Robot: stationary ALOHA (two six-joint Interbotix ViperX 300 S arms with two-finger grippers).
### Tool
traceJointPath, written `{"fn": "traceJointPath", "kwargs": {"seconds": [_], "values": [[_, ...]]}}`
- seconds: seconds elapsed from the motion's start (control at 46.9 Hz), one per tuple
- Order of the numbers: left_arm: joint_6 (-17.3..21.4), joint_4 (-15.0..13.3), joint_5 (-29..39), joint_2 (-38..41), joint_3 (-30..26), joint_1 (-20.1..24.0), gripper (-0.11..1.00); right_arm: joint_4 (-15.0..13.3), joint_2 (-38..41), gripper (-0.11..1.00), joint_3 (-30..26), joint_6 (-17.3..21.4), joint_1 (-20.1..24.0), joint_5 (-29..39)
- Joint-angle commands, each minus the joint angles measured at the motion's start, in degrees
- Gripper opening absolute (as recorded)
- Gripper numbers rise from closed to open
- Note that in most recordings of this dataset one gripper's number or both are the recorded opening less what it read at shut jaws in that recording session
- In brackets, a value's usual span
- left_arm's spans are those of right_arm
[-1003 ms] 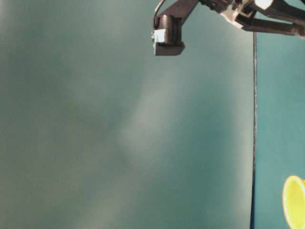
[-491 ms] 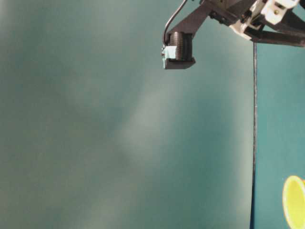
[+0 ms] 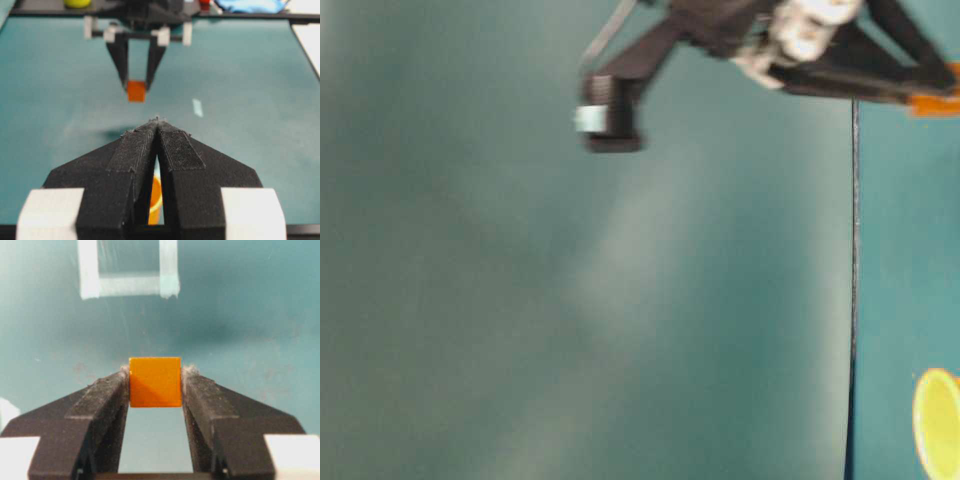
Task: Move the block to the right with right arm.
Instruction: 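Lift the cube and carry it right toward the table edge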
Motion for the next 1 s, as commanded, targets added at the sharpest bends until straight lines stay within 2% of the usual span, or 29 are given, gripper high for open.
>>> {"fn": "traceJointPath", "kwargs": {"seconds": [0.0,0.171,0.32,0.704,0.982], "values": [[0.0,0.18,-0.18,0.26,-1.85,0.18,0.0,0.0,-3.69,0.4,-2.9,0.0,0.09,3.78],[0.0,0.18,-0.18,0.53,-1.76,0.18,0.0,0.09,-7.03,0.4,-4.48,0.0,0.09,8.0],[0.0,0.18,-0.18,0.53,-1.76,0.18,0.0,0.09,-10.02,0.4,-4.31,0.0,0.18,7.65],[0.0,0.18,-0.18,0.18,-1.85,0.18,0.0,0.79,-20.21,0.4,3.34,0.09,0.44,0.0],[0.0,0.18,0.0,0.44,-1.76,0.18,0.0,1.49,-29.62,0.4,8.44,0.09,0.44,3.25]]}}
